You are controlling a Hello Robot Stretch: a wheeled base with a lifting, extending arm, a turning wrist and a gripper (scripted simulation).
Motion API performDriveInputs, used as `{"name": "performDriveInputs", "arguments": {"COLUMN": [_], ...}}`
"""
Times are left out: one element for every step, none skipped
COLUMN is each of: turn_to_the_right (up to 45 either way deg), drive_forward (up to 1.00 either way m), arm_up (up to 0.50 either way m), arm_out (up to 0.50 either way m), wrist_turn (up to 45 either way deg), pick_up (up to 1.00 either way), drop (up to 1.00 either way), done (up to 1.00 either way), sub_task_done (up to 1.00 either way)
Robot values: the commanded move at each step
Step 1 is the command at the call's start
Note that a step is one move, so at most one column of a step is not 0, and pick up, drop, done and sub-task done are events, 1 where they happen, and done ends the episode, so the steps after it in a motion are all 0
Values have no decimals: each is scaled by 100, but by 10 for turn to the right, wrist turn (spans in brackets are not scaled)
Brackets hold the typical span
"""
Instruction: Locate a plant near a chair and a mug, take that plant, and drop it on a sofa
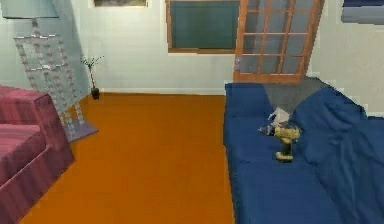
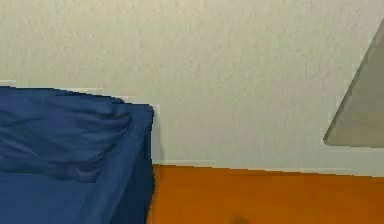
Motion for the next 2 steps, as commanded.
{"name": "performDriveInputs", "arguments": {"turn_to_the_right": [0, 30], "drive_forward": [100, 0], "arm_up": [0, 0], "arm_out": [0, 0], "wrist_turn": [0, 0], "pick_up": [0, 0], "drop": [0, 0], "done": [0, 0], "sub_task_done": [0, 0]}}
